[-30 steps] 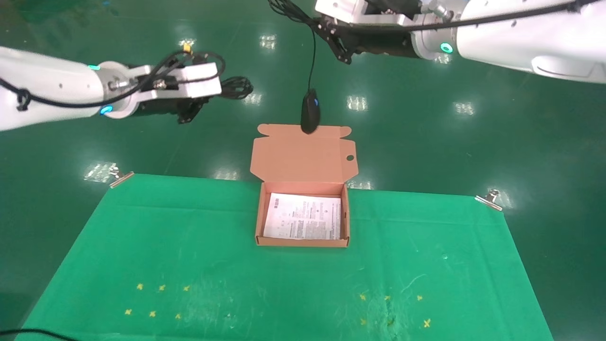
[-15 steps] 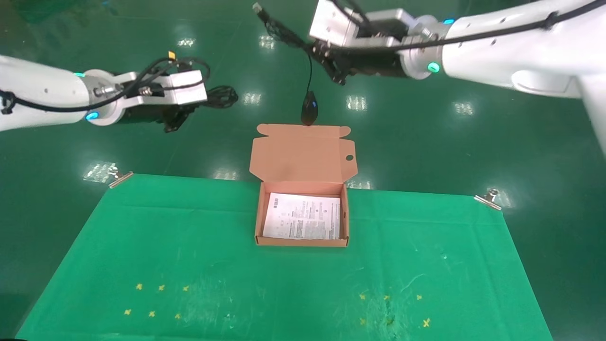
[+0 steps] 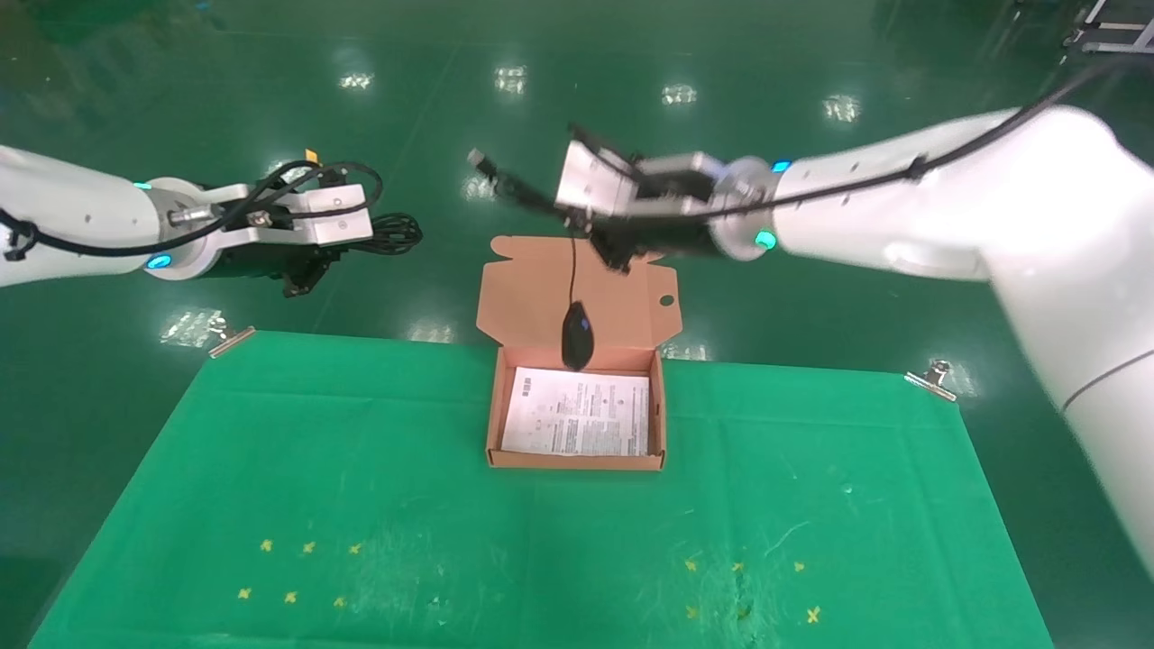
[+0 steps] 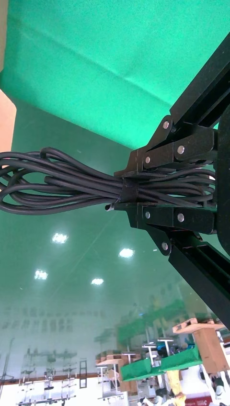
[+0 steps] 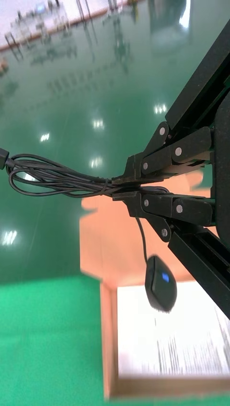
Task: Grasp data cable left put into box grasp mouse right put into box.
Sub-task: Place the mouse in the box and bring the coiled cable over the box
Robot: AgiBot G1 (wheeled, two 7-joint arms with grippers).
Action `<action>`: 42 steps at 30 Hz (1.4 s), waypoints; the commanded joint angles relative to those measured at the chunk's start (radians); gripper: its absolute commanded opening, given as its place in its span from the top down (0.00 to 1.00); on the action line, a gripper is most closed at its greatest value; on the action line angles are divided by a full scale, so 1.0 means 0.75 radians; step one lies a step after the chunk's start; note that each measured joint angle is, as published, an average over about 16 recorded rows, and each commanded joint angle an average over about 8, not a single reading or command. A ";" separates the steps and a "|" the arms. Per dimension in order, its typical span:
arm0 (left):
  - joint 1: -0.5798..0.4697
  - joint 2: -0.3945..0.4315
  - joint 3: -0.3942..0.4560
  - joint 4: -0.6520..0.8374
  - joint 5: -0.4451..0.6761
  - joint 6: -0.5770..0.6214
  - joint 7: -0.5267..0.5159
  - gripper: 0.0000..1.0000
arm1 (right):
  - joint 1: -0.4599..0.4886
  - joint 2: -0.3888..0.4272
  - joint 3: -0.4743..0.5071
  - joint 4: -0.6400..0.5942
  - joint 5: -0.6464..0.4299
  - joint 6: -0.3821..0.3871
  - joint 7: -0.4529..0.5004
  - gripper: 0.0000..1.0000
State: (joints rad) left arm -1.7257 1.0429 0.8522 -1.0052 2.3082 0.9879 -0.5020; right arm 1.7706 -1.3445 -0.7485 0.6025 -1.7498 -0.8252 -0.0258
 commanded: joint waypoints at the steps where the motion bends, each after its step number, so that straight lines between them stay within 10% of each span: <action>1: 0.002 -0.002 0.001 -0.011 0.007 0.006 -0.011 1.00 | -0.021 -0.004 -0.012 0.006 0.008 -0.012 0.005 1.00; 28: 0.008 -0.007 0.002 -0.032 0.019 0.012 -0.030 1.00 | -0.186 -0.021 -0.261 -0.134 0.128 0.095 0.268 0.99; 36: 0.012 -0.005 0.001 -0.033 0.014 0.012 -0.029 1.00 | -0.184 -0.014 -0.328 -0.131 0.149 0.101 0.296 0.02; 42: 0.045 0.020 0.006 -0.020 -0.017 -0.010 -0.010 1.00 | -0.188 0.012 -0.350 -0.093 0.158 0.104 0.318 0.00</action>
State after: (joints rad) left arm -1.6907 1.0630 0.8579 -1.0128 2.2935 0.9756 -0.5036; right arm 1.6312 -1.3354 -1.0095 0.5290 -1.6342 -0.7483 0.2114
